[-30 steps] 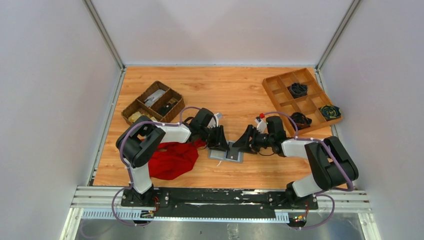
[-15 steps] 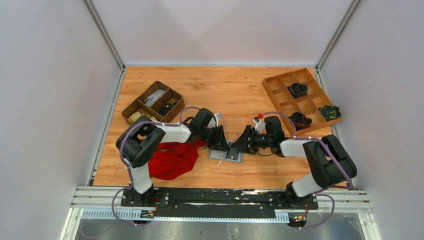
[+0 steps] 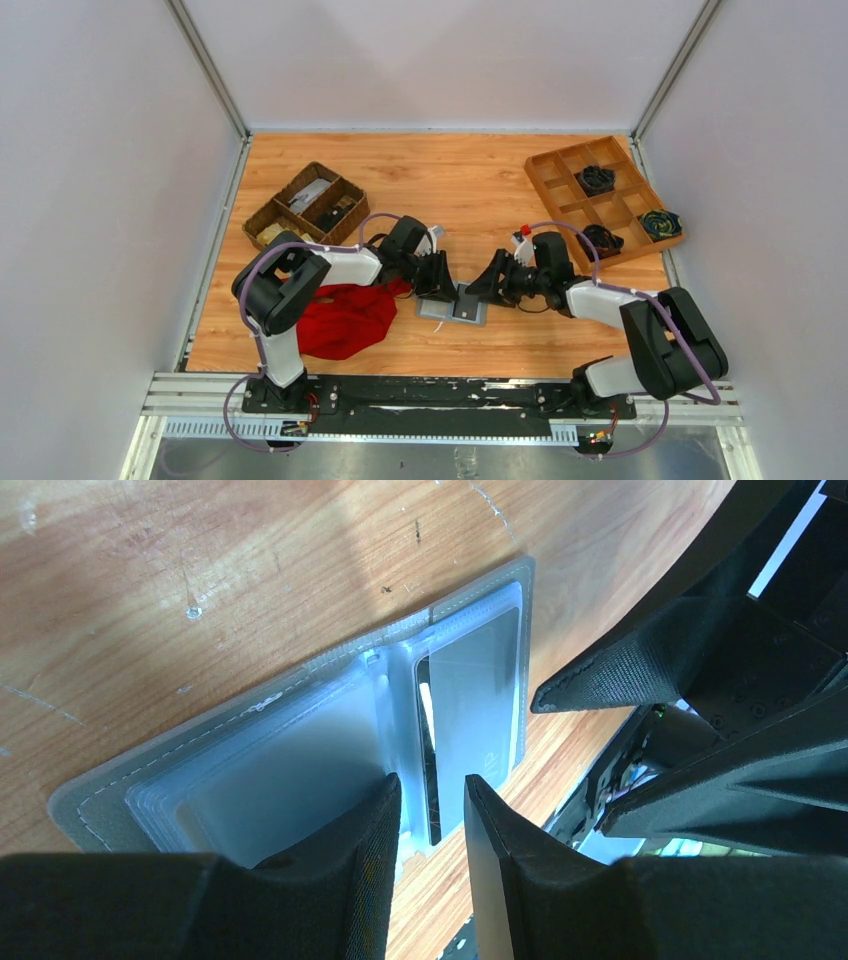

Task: Take the credit cards out of the card holder
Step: Remove the credit card from the card holder.

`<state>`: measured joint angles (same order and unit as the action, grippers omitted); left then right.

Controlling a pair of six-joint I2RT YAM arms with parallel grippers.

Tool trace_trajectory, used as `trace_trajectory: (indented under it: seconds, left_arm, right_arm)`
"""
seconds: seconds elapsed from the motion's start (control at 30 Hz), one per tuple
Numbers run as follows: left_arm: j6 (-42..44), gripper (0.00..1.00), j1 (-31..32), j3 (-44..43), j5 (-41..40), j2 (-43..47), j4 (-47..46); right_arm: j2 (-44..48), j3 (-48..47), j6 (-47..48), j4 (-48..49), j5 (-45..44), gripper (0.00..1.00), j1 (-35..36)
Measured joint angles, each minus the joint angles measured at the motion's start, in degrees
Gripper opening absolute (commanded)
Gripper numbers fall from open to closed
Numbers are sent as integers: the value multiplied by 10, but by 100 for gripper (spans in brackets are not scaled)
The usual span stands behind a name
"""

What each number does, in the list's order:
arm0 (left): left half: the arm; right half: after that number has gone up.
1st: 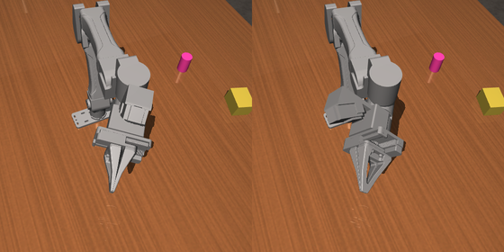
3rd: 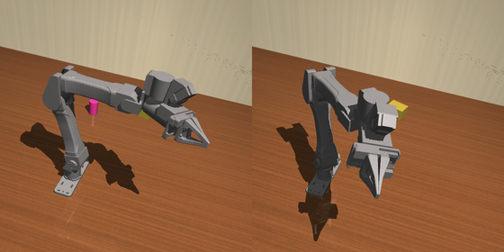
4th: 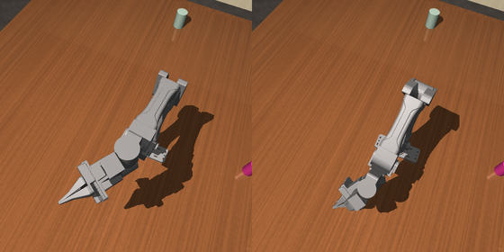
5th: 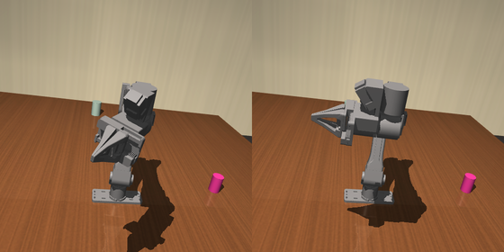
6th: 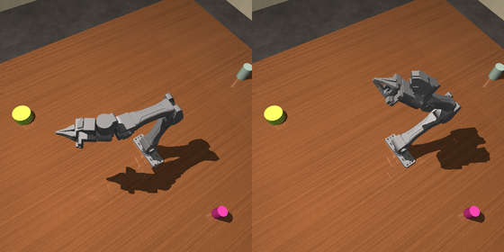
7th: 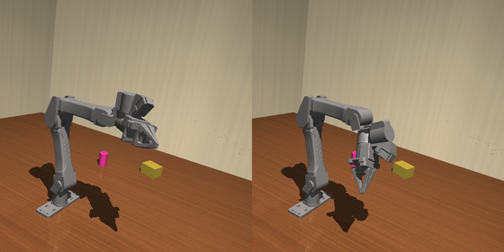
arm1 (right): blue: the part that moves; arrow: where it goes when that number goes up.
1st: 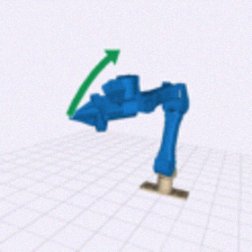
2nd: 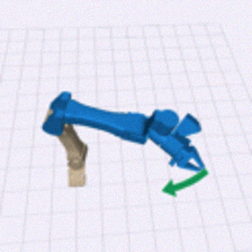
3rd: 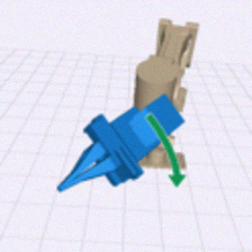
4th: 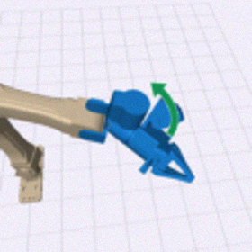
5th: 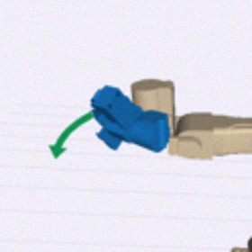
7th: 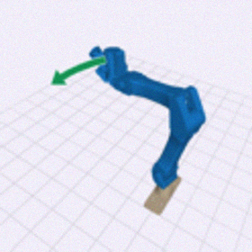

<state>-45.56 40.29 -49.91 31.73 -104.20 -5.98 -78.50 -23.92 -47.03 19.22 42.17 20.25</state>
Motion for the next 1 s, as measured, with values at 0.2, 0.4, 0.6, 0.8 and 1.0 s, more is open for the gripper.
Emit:
trace_trajectory:
  seconds: [0.2, 0.4, 0.6, 0.8, 1.0]
  left_arm:
    - [0, 35, 0, 0, 0, 0, 0]
    - [1, 35, 0, 0, 0, 0, 0]
    - [1, 35, 0, 0, 0, 0, 0]
    - [2, 35, 0, 0, 0, 0, 0]
    - [4, 35, 0, 0, 0, 0, 0]
  right_arm:
    - [-2, 1, 1, -4, -2, 61, 0]
    - [-18, 1, 1, -2, -2, 61, 0]
    - [-31, 1, 1, 10, 2, 61, 0]
    - [-40, 1, 0, 24, 11, 61, 0]
    - [-51, 2, -8, 42, 19, 61, 0]
